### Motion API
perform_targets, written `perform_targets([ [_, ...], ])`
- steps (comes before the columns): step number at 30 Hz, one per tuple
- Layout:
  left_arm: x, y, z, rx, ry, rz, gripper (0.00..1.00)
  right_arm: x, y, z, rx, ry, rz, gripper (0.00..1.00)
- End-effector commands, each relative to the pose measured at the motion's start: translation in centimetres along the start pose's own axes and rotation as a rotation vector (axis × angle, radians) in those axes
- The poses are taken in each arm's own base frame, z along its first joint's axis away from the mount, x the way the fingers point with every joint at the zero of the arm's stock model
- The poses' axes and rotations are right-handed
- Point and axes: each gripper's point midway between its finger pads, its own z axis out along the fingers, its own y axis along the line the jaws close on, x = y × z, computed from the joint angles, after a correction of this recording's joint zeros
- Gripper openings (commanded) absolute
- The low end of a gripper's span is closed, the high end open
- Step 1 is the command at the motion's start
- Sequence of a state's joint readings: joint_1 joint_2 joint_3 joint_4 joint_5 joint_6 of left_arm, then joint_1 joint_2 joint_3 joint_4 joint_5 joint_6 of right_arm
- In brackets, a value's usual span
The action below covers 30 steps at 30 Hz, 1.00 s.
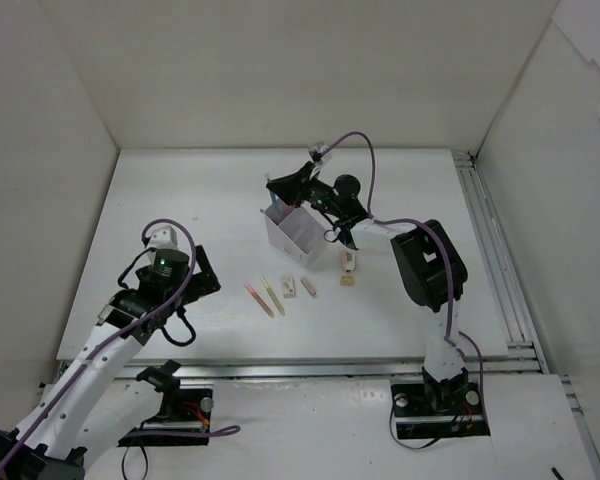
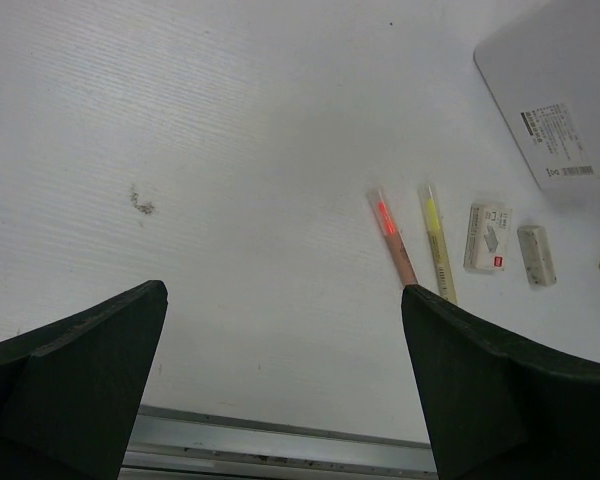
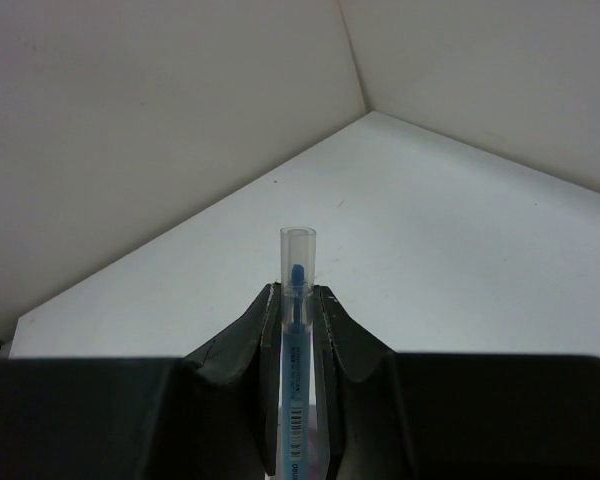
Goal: Sort the stationery into containers
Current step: Place the pen in the storage box.
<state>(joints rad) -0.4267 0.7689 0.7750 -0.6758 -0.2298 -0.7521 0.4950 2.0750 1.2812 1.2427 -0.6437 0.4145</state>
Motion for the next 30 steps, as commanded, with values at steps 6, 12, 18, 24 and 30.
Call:
perform_targets([
  [6,-3.0,-2.4,-0.6,0.059,-0.069,0.0,1.0,-9.2,2.1,0.1,-0.159,-0.341,-0.233,0.0],
  [12,-3.2,-2.6,-0.7,0.071,-0.078,-0.004,1.0,-7.9,1.6,-0.2,-0.145,-0.318,-0.237,0.0],
  [18,-3.0,-2.5,-0.6,0.071,-0.073,0.0,1.0,-7.1,1.9,-1.2,-0.136,-0.303,-0.226,0.34],
  [24,-3.1,-2.7,-0.8,0.082,-0.075,-0.004,1.0,-8.9,3.8,-2.0,-0.166,-0.322,-0.235,0.63],
  [30,-3.2,-3.0,-1.1,0.11,-0.083,-0.002,1.0,-9.7,6.6,-3.1,-0.109,-0.219,-0.342,0.98],
])
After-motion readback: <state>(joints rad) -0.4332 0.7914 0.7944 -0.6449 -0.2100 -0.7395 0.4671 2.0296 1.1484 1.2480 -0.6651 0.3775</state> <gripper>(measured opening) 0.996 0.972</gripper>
